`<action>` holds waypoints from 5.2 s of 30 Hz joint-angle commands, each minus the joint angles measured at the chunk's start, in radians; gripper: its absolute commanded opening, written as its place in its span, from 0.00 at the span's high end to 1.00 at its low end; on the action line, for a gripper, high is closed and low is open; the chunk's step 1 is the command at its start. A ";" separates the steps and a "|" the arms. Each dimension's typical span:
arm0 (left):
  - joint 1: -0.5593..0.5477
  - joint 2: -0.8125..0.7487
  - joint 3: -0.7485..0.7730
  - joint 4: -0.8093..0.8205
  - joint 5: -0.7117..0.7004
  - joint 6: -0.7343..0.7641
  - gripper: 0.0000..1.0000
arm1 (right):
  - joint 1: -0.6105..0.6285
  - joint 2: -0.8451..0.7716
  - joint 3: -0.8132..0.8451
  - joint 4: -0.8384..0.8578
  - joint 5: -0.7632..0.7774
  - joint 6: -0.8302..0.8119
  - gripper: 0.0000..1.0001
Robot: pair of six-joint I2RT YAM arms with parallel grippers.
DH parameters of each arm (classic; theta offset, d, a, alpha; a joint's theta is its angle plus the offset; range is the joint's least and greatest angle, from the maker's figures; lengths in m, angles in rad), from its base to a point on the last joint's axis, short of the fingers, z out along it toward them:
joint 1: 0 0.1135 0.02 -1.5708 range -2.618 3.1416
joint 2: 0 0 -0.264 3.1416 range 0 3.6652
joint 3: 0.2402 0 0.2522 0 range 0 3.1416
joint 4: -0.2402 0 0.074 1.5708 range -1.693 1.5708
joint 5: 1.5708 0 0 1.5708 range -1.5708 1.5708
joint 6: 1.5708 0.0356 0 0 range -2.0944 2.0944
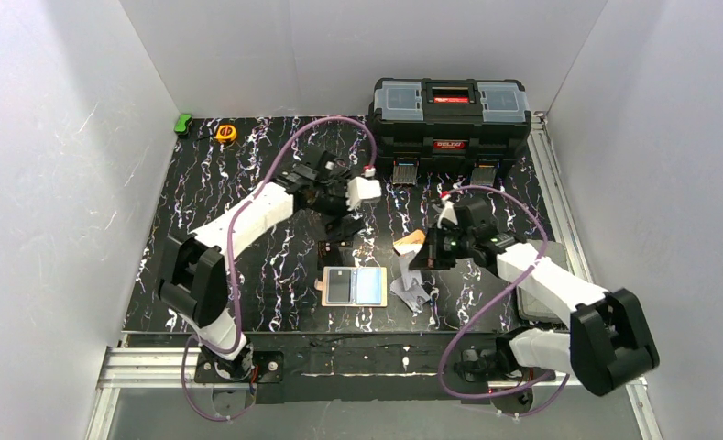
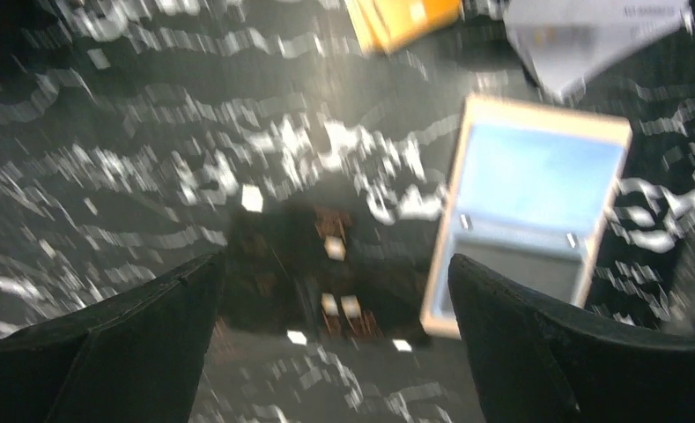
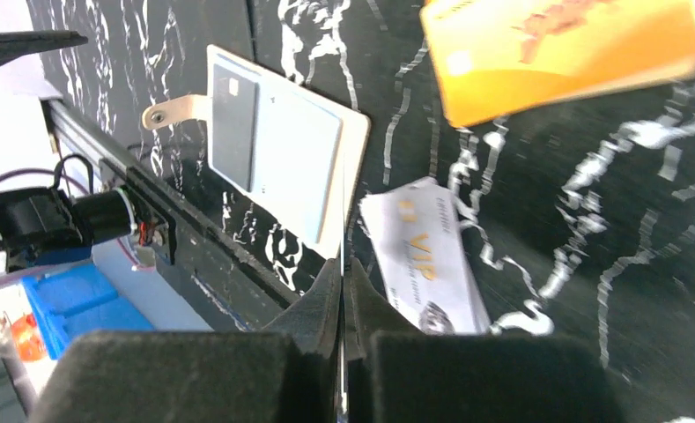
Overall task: Put the credit cards into the card holder
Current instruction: Pick up the credit card from the center of the board, then insert the credit card into the card holder.
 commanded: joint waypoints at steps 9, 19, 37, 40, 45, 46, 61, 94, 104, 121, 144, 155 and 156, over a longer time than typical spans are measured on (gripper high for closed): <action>0.083 -0.343 -0.433 -0.207 -0.032 0.158 0.02 | 0.175 0.257 0.150 0.046 0.019 -0.008 0.99; 0.075 -0.330 -0.494 -0.116 0.000 0.143 0.02 | 0.206 0.329 0.168 0.051 0.020 0.005 0.99; 0.051 -0.284 -0.481 -0.068 0.012 0.136 0.02 | 0.227 0.301 0.223 0.072 -0.087 -0.036 0.99; 0.051 -0.278 -0.466 -0.068 0.016 0.126 0.02 | 0.237 0.321 0.250 0.072 -0.107 -0.043 0.99; 0.053 -0.287 -0.462 -0.073 0.017 0.126 0.02 | 0.255 0.376 0.289 0.068 -0.120 -0.054 0.99; 0.053 -0.288 -0.461 -0.074 0.017 0.127 0.02 | 0.258 0.388 0.298 0.068 -0.127 -0.056 0.99; 0.115 -0.370 -0.421 -0.152 0.116 0.247 0.02 | 0.320 0.612 0.499 0.010 -0.154 -0.106 0.99; 0.104 -0.405 -0.780 0.133 0.155 0.948 0.32 | 0.247 0.629 0.372 0.054 -0.292 -0.099 0.99; 0.106 -0.386 -0.752 0.050 0.112 1.076 0.59 | 0.248 0.638 0.375 0.043 -0.285 -0.105 0.99; 0.105 -0.484 -0.779 -0.031 0.195 1.057 1.00 | 0.243 0.702 0.441 0.045 -0.297 -0.106 0.99; 0.043 -0.569 -0.840 -0.113 0.208 1.020 0.66 | 0.243 0.663 0.406 0.215 -0.232 -0.040 0.99; 0.035 -0.530 -0.837 -0.063 0.209 0.983 0.65 | 0.249 0.665 0.328 0.488 -0.213 0.092 0.99; 0.033 -0.524 -0.836 -0.061 0.208 0.980 0.65 | 0.248 0.671 0.317 0.509 -0.215 0.105 0.99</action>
